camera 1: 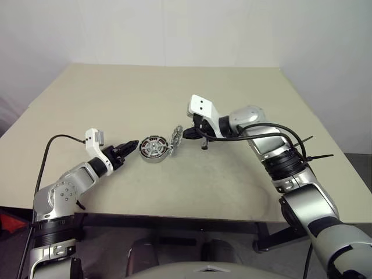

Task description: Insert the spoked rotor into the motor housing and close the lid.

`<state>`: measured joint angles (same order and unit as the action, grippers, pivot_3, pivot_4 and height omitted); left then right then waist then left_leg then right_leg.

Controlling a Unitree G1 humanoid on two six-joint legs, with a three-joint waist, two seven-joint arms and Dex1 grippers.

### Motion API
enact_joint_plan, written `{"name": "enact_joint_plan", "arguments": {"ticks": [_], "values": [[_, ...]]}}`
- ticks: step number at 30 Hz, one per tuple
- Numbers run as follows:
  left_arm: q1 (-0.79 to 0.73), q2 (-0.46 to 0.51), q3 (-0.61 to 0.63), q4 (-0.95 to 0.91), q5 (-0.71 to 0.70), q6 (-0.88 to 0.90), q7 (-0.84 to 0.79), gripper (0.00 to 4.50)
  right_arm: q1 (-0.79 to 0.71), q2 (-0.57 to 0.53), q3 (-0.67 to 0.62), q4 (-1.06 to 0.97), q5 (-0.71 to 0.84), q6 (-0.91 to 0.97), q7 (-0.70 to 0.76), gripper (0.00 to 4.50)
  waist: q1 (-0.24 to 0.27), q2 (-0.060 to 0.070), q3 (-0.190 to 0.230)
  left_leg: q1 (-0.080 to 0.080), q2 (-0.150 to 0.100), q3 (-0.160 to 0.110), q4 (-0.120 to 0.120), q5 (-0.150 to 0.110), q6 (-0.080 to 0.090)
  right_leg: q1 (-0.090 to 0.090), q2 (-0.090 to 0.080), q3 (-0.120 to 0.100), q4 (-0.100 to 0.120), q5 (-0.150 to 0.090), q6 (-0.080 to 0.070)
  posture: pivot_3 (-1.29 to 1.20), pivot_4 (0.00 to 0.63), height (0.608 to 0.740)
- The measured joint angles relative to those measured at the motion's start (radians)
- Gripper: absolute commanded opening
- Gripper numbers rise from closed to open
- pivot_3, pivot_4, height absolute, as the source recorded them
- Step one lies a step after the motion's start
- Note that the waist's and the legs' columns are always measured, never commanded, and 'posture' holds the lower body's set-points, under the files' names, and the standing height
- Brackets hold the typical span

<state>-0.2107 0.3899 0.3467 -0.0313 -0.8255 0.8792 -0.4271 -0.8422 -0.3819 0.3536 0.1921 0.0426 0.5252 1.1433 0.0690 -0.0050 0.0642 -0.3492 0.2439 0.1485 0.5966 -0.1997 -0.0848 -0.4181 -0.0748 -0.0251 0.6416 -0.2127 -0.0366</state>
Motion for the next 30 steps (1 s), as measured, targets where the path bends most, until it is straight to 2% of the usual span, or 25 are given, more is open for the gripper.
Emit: {"name": "enact_joint_plan", "arguments": {"ticks": [10,30], "values": [[0.000,0.004,0.010,-0.004,0.000,0.000,0.010,2.60,-0.003,0.121,0.029,0.006,0.011,0.010,-0.040,0.02,0.002,0.000,0.000,0.000,0.000,0.000,0.000,0.000,-0.001,0.000,0.000,0.000,0.000,0.000,0.000,0.00,0.000,0.740],[0.030,0.003,0.022,-0.045,-0.013,0.004,0.039,2.60,0.004,0.317,0.048,0.215,0.003,-0.078,-0.186,0.02,0.001,0.000,0.000,0.000,0.000,0.000,0.000,0.001,-0.002,0.000,0.000,0.000,0.000,0.000,0.000,0.00,0.000,0.740]]}}
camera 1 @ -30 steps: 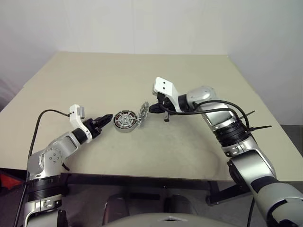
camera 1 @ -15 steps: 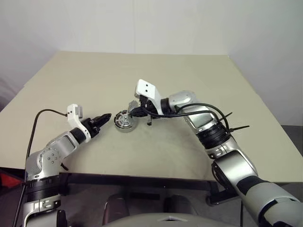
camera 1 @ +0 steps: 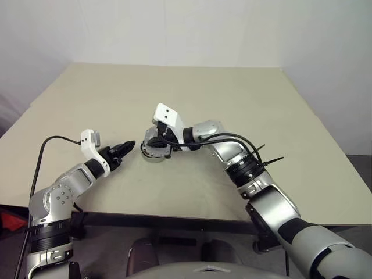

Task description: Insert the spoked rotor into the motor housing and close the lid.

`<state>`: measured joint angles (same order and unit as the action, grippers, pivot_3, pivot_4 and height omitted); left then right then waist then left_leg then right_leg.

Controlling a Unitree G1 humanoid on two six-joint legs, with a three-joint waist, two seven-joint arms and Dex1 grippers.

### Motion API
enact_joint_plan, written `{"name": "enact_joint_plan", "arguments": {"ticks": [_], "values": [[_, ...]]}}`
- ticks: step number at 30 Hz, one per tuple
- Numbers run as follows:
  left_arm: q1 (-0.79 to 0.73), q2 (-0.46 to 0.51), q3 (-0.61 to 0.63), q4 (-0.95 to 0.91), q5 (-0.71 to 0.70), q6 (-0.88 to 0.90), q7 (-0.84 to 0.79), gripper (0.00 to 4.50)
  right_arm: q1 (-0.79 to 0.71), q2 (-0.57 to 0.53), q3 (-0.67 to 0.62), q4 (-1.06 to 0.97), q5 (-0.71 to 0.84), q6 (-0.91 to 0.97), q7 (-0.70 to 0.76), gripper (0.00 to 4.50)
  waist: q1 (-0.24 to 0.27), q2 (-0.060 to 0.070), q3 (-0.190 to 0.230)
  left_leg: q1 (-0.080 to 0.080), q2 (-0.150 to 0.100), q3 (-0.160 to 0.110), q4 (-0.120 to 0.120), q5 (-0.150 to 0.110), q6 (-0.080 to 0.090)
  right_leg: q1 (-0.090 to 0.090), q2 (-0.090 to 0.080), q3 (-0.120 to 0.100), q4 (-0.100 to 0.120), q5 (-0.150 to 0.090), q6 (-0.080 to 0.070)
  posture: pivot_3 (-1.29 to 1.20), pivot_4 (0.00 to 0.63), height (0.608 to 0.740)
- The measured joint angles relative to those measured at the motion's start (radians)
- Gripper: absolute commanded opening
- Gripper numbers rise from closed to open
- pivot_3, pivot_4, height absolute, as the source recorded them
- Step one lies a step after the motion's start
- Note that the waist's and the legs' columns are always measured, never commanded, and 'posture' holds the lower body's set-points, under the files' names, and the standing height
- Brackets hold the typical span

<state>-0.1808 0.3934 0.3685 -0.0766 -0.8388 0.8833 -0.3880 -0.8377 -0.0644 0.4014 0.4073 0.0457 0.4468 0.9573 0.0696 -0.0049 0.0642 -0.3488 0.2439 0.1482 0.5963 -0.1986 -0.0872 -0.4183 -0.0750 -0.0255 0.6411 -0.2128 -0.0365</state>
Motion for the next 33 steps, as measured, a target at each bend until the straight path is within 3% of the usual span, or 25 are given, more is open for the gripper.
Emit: {"name": "enact_joint_plan", "arguments": {"ticks": [16,27,31,33], "values": [[0.026,0.001,0.019,-0.039,-0.018,0.015,0.018,2.60,0.005,0.071,-0.027,0.242,-0.035,-0.159,-0.119,0.02,0.000,0.000,0.000,0.001,0.000,0.000,0.000,-0.001,0.001,0.001,0.000,0.000,0.000,0.000,0.000,0.00,0.000,0.740],[0.026,0.001,0.018,-0.042,-0.015,0.008,0.015,2.60,0.027,0.030,-0.085,0.193,0.001,-0.185,-0.076,0.02,0.000,0.000,0.000,0.001,0.000,0.000,0.000,-0.001,0.001,0.001,0.000,0.000,0.000,0.000,0.000,0.00,0.000,0.740],[0.021,0.002,0.015,-0.040,-0.008,-0.003,0.003,2.60,0.028,0.010,-0.112,0.121,0.029,-0.219,-0.033,0.91,0.000,0.000,0.000,0.001,0.000,0.000,-0.001,-0.001,0.001,0.001,0.000,0.000,0.000,0.000,0.000,0.00,0.000,0.740],[0.014,0.004,0.014,-0.036,0.000,-0.006,-0.001,2.60,0.039,0.005,-0.112,0.113,0.029,-0.252,-0.020,1.67,0.000,0.000,0.000,0.001,0.000,0.000,-0.001,-0.001,0.002,0.001,0.000,0.000,0.000,0.000,0.000,0.00,0.000,0.740]]}}
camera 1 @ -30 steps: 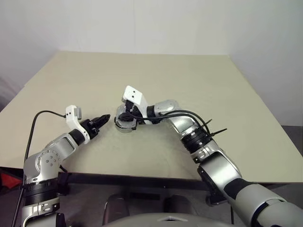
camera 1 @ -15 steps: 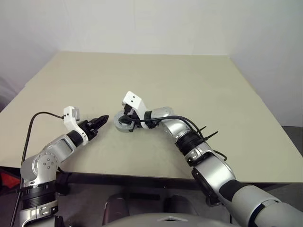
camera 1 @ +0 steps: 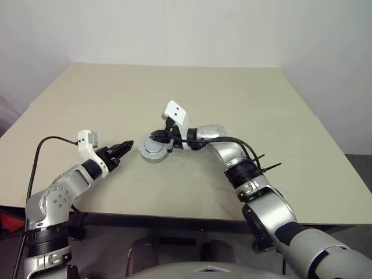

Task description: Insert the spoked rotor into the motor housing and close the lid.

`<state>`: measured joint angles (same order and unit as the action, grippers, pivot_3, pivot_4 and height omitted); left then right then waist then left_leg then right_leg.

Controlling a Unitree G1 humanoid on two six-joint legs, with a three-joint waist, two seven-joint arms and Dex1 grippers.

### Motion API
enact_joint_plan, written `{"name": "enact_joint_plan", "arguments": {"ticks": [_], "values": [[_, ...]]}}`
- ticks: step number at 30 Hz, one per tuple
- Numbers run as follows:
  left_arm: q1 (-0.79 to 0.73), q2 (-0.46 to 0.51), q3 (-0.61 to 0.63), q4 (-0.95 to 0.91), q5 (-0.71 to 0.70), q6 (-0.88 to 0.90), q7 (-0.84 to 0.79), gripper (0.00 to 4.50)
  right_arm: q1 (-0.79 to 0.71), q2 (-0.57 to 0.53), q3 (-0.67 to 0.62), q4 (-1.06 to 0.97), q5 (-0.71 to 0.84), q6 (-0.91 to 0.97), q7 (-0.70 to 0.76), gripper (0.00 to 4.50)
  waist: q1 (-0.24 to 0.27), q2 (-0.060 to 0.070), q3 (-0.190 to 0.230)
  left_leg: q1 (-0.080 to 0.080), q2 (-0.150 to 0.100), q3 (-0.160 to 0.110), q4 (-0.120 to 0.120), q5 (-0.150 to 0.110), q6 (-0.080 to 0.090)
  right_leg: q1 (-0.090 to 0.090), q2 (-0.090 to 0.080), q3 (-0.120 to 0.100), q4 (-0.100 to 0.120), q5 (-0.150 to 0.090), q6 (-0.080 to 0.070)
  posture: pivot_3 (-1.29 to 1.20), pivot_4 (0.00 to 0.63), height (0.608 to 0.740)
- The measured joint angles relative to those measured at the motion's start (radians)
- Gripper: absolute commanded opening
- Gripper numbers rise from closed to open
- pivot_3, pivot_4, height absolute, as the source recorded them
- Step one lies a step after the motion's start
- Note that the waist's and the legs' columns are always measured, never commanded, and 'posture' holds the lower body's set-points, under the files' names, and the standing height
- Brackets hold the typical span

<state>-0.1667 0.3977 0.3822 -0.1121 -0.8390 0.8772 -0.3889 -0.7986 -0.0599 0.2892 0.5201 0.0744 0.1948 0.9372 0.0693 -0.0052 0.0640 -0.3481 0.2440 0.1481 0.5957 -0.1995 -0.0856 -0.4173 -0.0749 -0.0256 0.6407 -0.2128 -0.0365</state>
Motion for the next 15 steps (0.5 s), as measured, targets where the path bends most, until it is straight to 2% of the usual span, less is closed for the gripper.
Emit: {"name": "enact_joint_plan", "arguments": {"ticks": [8,15], "values": [[-0.009,0.009,-0.003,0.007,0.010,-0.002,-0.013,2.60,0.040,0.010,0.019,0.058,-0.023,-0.099,-0.002,4.48,-0.001,0.000,0.000,0.000,0.000,0.000,0.000,0.000,0.000,0.000,0.000,0.000,0.000,0.000,0.000,0.00,0.000,0.740],[-0.008,0.013,-0.002,0.006,0.010,-0.001,-0.013,2.60,0.038,0.033,0.029,0.152,-0.074,-0.187,-0.062,4.48,-0.001,0.000,0.000,0.000,0.000,0.000,0.000,0.000,0.000,0.000,0.000,0.000,0.000,0.000,0.000,0.00,0.000,0.740]]}}
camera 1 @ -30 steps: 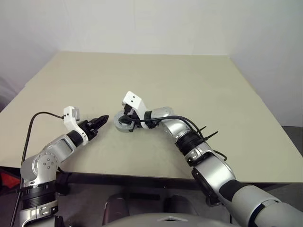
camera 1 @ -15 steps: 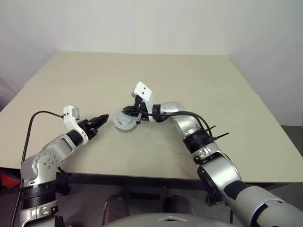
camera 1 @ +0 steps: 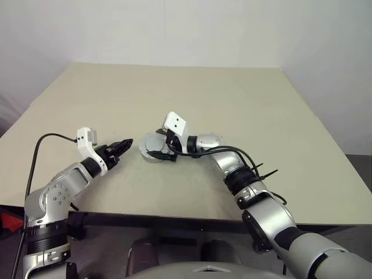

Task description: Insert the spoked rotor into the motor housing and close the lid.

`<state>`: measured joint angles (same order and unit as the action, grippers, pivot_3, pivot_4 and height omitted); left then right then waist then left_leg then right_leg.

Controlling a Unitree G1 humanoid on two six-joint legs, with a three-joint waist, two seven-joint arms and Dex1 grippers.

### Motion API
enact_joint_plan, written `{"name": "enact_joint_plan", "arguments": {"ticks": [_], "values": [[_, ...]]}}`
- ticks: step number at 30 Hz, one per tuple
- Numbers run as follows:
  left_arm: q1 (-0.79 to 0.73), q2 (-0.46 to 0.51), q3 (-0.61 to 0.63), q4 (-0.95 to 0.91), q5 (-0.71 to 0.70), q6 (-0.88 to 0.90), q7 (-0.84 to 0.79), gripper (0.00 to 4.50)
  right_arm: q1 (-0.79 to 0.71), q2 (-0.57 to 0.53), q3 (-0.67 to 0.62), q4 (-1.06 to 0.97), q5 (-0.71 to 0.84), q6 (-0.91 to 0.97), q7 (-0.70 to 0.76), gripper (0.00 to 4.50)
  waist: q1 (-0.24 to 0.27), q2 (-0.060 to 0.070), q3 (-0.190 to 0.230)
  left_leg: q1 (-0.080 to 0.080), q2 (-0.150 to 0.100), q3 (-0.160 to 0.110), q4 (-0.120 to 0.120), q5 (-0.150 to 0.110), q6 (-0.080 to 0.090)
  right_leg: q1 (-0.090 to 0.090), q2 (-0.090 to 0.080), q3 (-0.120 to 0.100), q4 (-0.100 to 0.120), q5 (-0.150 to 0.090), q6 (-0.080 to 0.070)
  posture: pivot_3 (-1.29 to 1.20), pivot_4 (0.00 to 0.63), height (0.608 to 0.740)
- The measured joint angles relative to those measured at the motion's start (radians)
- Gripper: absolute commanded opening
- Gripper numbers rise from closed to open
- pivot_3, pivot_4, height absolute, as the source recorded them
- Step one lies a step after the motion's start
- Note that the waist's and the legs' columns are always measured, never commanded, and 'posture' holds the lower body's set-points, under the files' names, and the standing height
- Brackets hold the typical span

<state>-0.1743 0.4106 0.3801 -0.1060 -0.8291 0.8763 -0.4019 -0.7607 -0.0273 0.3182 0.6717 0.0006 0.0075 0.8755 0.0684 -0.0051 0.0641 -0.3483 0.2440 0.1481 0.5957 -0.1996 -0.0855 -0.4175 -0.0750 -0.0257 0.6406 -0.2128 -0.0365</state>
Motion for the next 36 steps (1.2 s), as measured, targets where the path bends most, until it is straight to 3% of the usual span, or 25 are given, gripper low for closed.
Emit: {"name": "enact_joint_plan", "arguments": {"ticks": [16,22,36], "values": [[0.016,0.009,0.006,-0.008,-0.002,0.008,0.003,2.60,-0.047,0.048,-0.018,0.160,-0.015,-0.062,-0.073,4.48,0.000,0.000,0.000,0.000,0.000,0.000,0.000,0.000,0.000,0.000,0.000,0.000,0.000,0.000,0.000,0.00,0.000,0.740],[0.017,0.010,0.006,-0.011,-0.003,0.008,0.003,2.60,-0.056,0.055,-0.034,0.188,-0.016,-0.064,-0.084,3.18,0.000,0.000,0.000,0.000,0.000,0.000,0.000,0.000,0.000,0.000,0.000,0.000,0.000,0.000,0.000,0.00,0.000,0.740],[0.035,0.021,0.013,-0.015,-0.004,0.007,0.001,2.60,-0.057,0.053,-0.036,0.169,-0.019,-0.054,-0.028,3.18,-0.001,0.000,0.000,-0.001,0.000,0.000,-0.001,0.000,0.001,-0.001,0.000,0.000,0.000,0.000,0.000,0.00,0.000,0.740]]}}
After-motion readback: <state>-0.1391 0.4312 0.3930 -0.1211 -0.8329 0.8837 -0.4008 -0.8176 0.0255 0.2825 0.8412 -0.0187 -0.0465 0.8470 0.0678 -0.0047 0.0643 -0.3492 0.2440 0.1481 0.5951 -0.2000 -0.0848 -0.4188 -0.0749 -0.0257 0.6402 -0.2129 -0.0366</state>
